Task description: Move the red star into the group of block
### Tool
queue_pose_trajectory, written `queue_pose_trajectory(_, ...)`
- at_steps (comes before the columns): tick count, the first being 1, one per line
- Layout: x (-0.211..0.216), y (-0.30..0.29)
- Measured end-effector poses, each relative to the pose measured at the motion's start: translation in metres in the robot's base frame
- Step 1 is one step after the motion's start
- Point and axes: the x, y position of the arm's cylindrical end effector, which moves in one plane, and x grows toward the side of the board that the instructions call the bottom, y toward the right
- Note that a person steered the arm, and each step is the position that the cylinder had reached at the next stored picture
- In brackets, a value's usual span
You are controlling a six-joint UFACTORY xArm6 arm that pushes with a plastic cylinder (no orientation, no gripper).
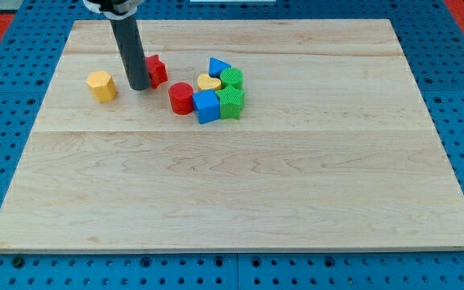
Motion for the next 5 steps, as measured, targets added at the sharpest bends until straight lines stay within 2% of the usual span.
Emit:
queue_pose_trajectory(2, -0.019, -0.039)
queue_pose_trajectory(4, -0.026, 0.005)
queue_pose_trajectory(5, -0.026, 0.005)
